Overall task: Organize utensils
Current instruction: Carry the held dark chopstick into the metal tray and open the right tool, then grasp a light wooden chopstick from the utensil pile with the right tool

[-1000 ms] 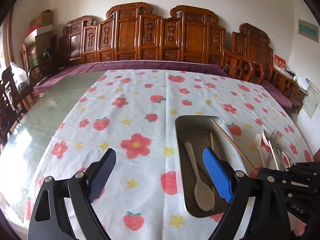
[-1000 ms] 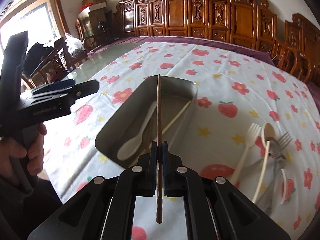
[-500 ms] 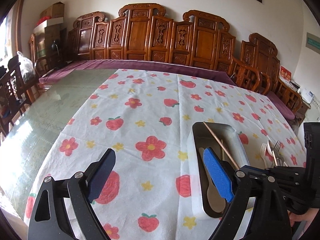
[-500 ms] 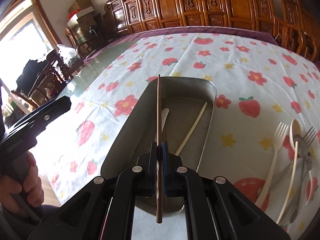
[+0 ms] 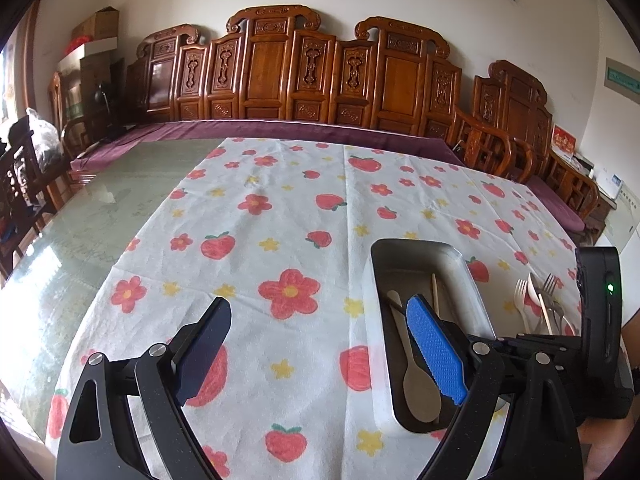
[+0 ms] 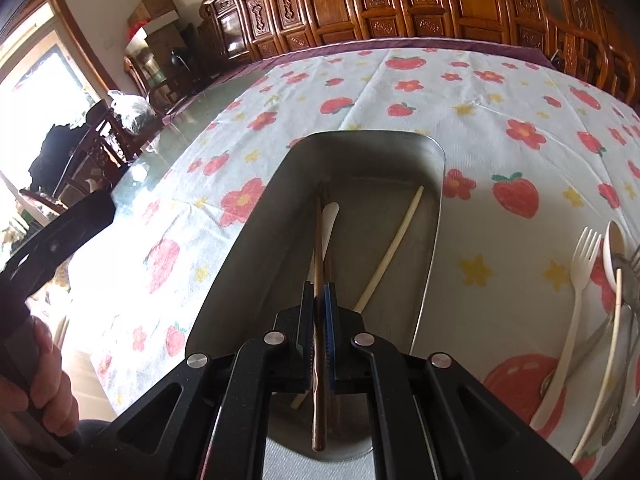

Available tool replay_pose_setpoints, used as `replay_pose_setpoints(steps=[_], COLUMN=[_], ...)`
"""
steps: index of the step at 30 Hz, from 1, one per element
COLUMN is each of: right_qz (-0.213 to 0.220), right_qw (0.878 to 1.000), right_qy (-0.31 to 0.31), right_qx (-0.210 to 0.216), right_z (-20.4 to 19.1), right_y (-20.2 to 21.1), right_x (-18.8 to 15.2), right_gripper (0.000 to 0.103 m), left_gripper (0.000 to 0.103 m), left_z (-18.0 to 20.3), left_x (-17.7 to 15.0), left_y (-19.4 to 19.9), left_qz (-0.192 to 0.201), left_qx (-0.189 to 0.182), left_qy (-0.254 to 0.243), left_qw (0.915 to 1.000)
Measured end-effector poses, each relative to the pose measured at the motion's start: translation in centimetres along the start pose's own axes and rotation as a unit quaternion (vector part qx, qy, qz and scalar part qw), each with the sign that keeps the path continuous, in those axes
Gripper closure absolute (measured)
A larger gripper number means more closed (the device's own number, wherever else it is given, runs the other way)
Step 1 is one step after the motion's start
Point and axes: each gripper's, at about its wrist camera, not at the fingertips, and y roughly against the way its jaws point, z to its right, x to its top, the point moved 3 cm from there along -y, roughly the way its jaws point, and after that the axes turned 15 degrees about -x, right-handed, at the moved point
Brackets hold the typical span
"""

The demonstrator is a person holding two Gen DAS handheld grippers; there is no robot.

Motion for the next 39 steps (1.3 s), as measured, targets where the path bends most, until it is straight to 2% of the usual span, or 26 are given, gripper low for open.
replay_pose_setpoints(steps=[9,14,18,21,24,27,31,39], right_qz=[0.01,0.035,0.068,0.081,0.087,0.08,0.06,0.017], right_qw=[1.0,0.999,0.997,0.995,0.993,0.991,0.991,0.99], right_qy=[0.024,0.029,0.033,0.024,0.021,0.013,-0.005,-0.006], right_qx=[0.004,0.008,-0.014,-0.043,-0.074,-0.104,-0.121,-0.137], right_z=[-0.1,1.1,3.9,7.3,10.1,13.2,16.1,17.4], right_y=[0.3,1.9,5.0,7.1,8.4,9.0,8.5,6.0], right_x=[0.8,1.4,0.9,-0.4,-1.7,-3.3,-5.5,-8.8], right_gripper=[0.096,0.095,0.095,0.095,0.084,0.084,0.084,0.084], left_gripper=[0.017,0.017,0.017,0.017,0.017,0.017,0.017,0.017], left_z=[0.5,1.2,2.0,3.8,6.1,8.0,10.9,14.5], left_x=[-0.1,-0.4,-0.5,-0.7,-0.8,-1.2,-2.0,-3.7], left_y=[-0.4,-0.8,-1.3,-1.6,-1.4,-1.3,-1.7,-2.8], left_qz=[-0.006,-0.011,-0.017,-0.019,-0.013,-0.016,-0.023,-0.044], left_qx=[-0.006,-0.012,-0.03,-0.042,-0.061,-0.083,-0.102,-0.124], left_qy=[0.001,-0.003,0.003,-0.014,-0.034,-0.04,-0.065,-0.098], left_qw=[1.0,0.9999,0.9994,0.9988,0.9975,0.9956,0.9924,0.9864])
